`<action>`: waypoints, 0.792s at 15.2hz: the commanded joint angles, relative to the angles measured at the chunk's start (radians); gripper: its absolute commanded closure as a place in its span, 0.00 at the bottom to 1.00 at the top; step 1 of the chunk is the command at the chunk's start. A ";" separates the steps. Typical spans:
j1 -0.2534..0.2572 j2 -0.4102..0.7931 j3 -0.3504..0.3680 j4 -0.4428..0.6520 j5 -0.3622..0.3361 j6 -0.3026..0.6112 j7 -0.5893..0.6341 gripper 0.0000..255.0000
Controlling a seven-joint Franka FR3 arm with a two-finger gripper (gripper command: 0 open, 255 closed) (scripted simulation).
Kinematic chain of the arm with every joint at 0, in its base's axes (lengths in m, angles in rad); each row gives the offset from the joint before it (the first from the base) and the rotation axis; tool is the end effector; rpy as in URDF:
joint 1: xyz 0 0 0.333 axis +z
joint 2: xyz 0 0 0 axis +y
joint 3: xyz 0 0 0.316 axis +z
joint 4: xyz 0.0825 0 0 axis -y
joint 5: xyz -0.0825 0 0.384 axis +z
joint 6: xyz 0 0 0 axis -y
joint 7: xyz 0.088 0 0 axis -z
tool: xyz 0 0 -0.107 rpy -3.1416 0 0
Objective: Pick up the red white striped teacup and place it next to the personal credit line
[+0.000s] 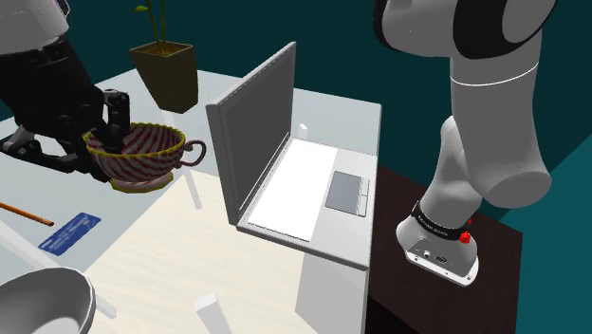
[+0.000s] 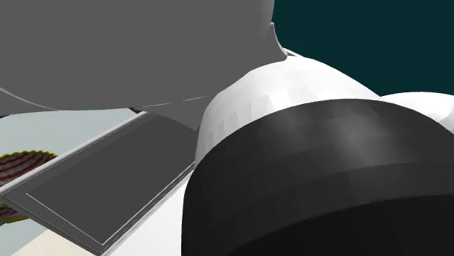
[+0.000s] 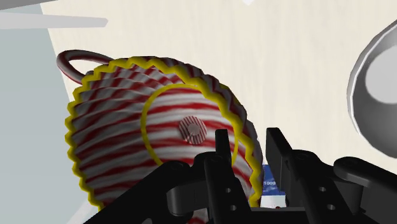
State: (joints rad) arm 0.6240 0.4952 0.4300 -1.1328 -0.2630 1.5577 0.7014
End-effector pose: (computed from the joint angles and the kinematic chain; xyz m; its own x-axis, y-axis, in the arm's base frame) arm 0.4245 0.5402 0.5399 0.9520 0.3055 0.0172 0.3037 -0.9503 0.0686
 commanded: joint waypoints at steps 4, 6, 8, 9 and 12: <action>-0.014 -0.014 0.001 -0.091 0.004 0.077 0.010 1.00; -0.019 -0.018 0.001 -0.124 0.005 0.106 0.013 1.00; -0.023 -0.021 0.000 -0.155 0.005 0.134 0.015 1.00; -0.025 -0.022 0.000 -0.170 0.005 0.148 0.017 1.00; -0.030 -0.022 -0.001 -0.212 0.004 0.188 0.022 1.00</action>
State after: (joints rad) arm 0.5941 0.4717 0.4294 -1.3347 -0.2580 1.7335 0.7212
